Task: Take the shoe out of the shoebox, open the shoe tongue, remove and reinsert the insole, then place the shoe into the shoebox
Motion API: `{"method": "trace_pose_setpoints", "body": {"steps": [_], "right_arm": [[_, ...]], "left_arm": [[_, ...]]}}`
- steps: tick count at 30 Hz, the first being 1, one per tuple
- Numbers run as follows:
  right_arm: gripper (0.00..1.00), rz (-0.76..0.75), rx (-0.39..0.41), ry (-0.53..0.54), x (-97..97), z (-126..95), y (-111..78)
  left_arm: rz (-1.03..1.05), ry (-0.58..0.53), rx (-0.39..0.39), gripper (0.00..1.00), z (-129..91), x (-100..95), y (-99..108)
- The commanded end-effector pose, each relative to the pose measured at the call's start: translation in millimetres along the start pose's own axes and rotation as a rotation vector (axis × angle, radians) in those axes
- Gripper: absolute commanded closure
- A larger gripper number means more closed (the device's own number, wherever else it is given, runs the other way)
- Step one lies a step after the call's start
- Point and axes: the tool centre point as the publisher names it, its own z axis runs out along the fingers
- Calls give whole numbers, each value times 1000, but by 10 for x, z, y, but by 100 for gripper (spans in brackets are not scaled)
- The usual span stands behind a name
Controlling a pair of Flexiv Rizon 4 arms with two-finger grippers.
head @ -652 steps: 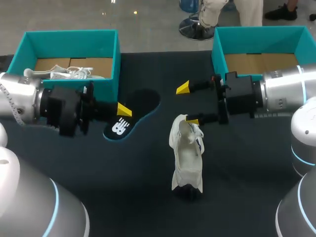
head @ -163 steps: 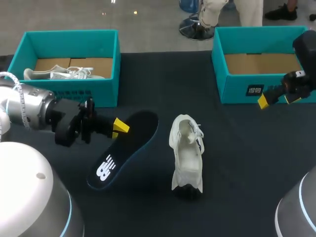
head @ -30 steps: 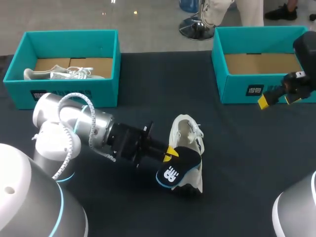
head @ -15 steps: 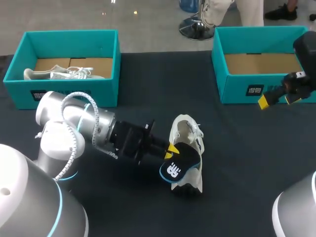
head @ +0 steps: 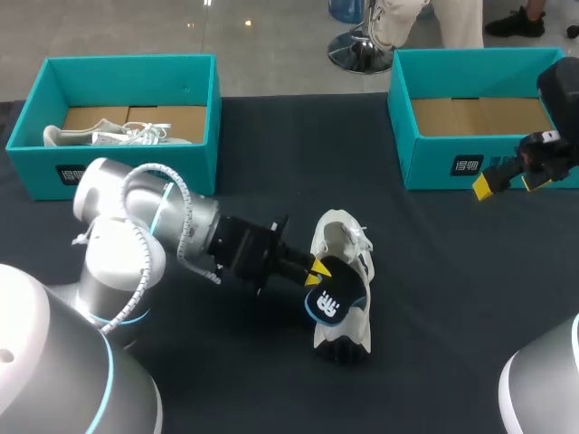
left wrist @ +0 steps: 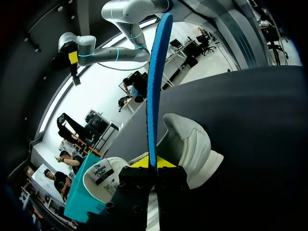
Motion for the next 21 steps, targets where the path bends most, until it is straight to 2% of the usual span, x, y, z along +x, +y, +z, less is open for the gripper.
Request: {"method": "trace_pose_setpoints", "body": {"steps": [1, 15, 16, 17, 18, 19, 20, 21], "right_arm": [[0, 2, 9, 0, -2, 10, 43], [0, 2, 9, 0, -2, 10, 43], [0, 2, 9, 0, -2, 10, 43], [0, 2, 9, 0, -2, 10, 43], [0, 2, 9, 0, -2, 10, 43], [0, 2, 9, 0, -2, 10, 43], [0, 2, 9, 0, -2, 10, 43], [0, 2, 9, 0, -2, 10, 43]], "left_arm": [[-8, 15, -11, 100, 58, 1, 79], [-13, 27, -37, 99, 27, 23, 162], [-13, 25, -37, 69, 21, 20, 159], [-13, 24, -37, 57, 17, 18, 158], [-13, 23, -37, 54, 12, 15, 155], [-13, 20, -36, 36, 3, 8, 149], [-13, 19, -35, 32, -2, 5, 145], [-11, 18, -34, 33, -7, 0, 141]]}}
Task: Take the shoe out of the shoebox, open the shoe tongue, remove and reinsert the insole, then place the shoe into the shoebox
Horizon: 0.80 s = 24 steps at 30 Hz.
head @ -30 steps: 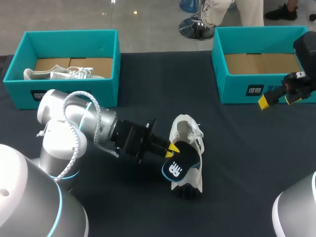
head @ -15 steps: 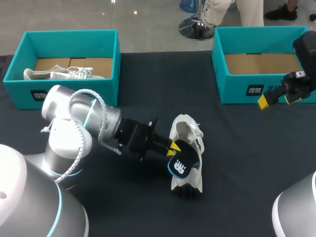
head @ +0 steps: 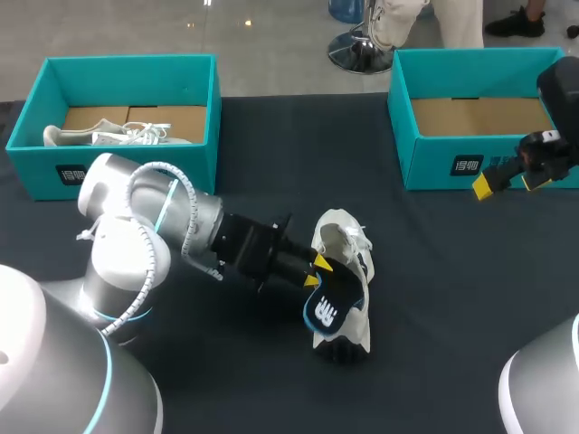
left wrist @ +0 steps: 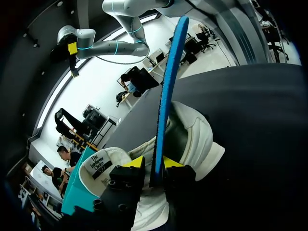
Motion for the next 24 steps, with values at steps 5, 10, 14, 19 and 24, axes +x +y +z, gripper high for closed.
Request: {"method": "trace_pose_setpoints", "body": {"steps": [5, 10, 14, 19, 24], "right_arm": [[0, 2, 8, -1, -1, 10, 41], [0, 2, 8, -1, -1, 10, 41], [0, 2, 8, -1, -1, 10, 41], [0, 2, 8, -1, -1, 10, 41], [0, 2, 8, -1, -1, 10, 41]], "left_arm": [[6, -4, 7, 40, -46, -2, -32], [11, -1, 15, 53, -61, 2, -69], [10, 2, 20, 56, -76, 19, -107], [5, 6, 33, 45, -96, 29, -168], [4, 1, 43, 35, -103, -8, -219]]}}
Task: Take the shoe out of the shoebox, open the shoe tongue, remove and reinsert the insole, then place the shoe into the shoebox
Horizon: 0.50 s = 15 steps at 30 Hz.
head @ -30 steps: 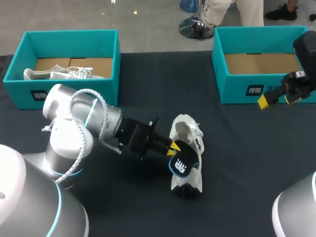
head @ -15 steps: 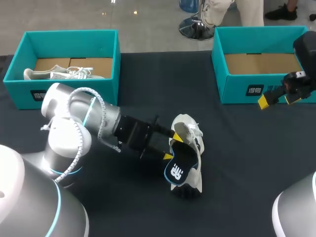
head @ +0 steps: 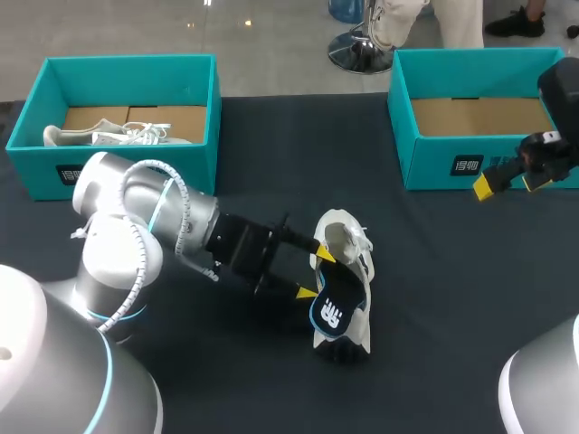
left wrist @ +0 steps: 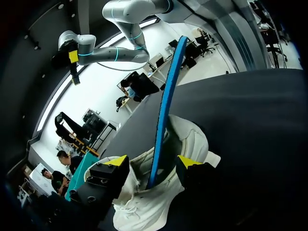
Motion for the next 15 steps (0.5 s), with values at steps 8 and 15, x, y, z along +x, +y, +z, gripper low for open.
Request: {"method": "trace_pose_setpoints", "body": {"steps": [8, 15], "right_arm": [[0, 2, 10, -1, 2, 12, 51], [0, 2, 10, -1, 2, 12, 51]], "left_arm": [[0, 4, 12, 58, 28, -29, -97], [-11, 33, 5, 64, 117, 16, -68]]}}
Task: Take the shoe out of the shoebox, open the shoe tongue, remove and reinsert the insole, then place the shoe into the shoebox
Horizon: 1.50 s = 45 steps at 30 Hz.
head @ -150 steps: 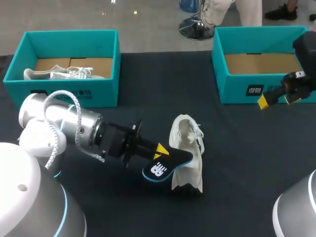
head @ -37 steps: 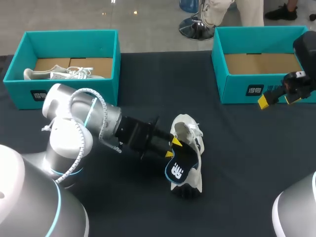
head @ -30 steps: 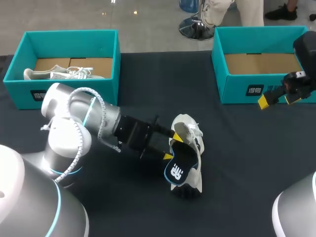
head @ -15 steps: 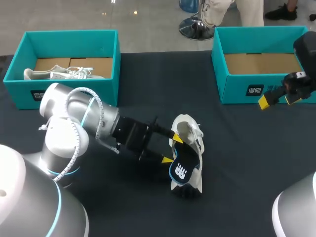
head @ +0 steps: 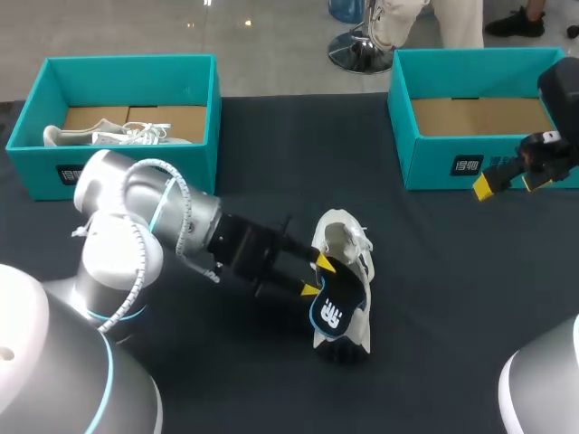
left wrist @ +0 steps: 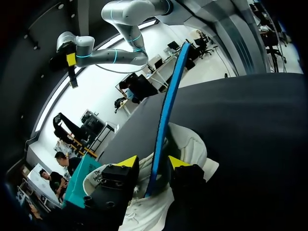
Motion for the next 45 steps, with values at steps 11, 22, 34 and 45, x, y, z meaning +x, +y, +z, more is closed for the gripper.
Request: {"method": "trace_pose_setpoints", "body": {"steps": [11, 22, 34, 45], "right_arm": [[0, 2, 10, 0, 0, 12, 50], [0, 2, 10, 0, 0, 12, 50], [0, 2, 10, 0, 0, 12, 50], [0, 2, 10, 0, 0, 12, 50]], "left_arm": [[-5, 26, -7, 79, 116, 8, 34], [-10, 22, -12, 88, 123, 19, 51], [12, 4, -48, 100, 128, -1, 228], [55, -8, -85, 100, 150, -34, 403]]}}
